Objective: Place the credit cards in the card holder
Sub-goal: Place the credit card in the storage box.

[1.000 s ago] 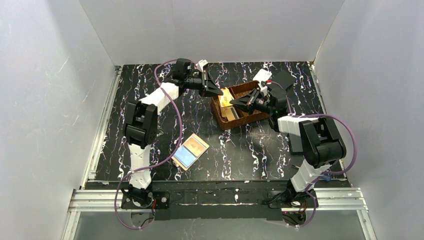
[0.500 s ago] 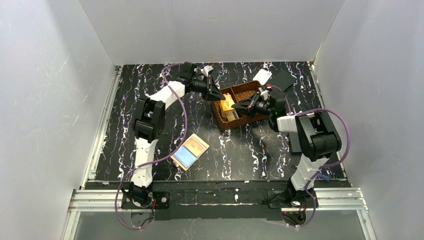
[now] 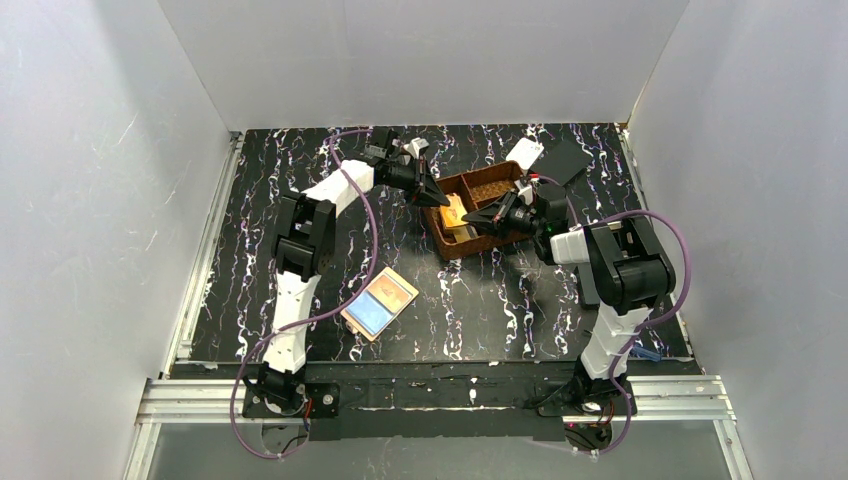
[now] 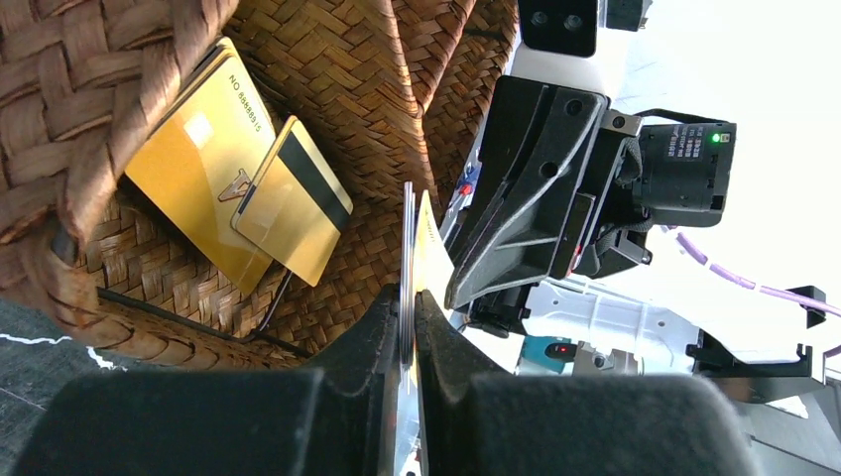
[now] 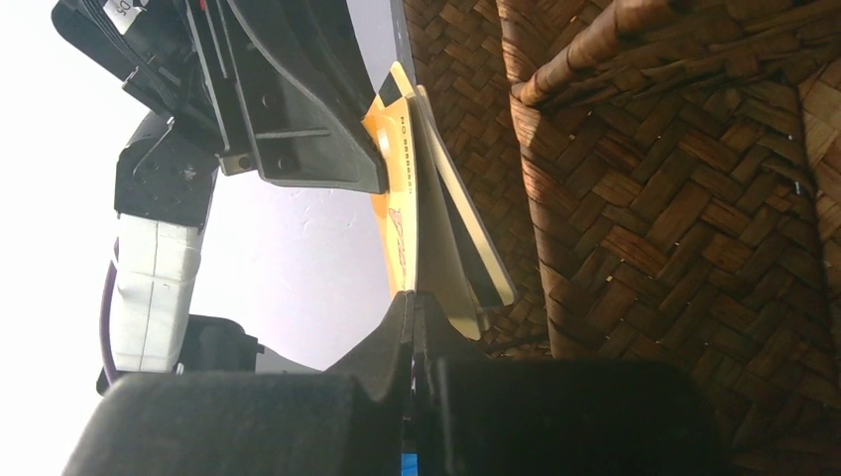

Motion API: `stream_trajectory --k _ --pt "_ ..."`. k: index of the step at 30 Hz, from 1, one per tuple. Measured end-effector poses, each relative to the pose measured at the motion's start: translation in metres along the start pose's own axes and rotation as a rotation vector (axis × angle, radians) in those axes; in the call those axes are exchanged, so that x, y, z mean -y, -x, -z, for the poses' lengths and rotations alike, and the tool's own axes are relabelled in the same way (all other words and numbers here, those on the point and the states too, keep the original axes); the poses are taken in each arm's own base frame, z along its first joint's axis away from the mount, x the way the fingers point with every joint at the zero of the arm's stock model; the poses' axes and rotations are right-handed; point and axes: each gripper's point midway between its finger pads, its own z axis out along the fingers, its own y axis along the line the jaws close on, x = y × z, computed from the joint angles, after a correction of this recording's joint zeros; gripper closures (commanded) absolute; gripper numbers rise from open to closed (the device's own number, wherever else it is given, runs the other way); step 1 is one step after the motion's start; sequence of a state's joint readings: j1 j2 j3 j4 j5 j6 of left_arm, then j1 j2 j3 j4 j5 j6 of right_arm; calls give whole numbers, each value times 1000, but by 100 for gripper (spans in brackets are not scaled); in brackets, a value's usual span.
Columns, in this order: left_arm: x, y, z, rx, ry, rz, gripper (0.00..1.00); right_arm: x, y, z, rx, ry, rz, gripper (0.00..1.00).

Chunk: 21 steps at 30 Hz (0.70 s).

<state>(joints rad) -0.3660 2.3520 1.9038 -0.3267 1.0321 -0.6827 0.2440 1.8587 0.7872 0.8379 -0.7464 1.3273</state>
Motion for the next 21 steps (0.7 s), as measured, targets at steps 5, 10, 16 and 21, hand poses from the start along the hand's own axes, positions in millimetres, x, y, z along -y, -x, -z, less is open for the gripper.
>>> stream_trajectory --k 5,10,16,21 --pt "-6 4 -3 0 24 -6 72 3 3 0 11 -7 26 99" --pt "-15 10 -3 1 60 15 60 8 4 2 13 -22 35 99" --pt "-11 21 5 43 117 -19 48 9 8 2 14 -35 52 99" --pt "-8 24 9 51 142 -20 47 9 11 3 12 -46 58 99"
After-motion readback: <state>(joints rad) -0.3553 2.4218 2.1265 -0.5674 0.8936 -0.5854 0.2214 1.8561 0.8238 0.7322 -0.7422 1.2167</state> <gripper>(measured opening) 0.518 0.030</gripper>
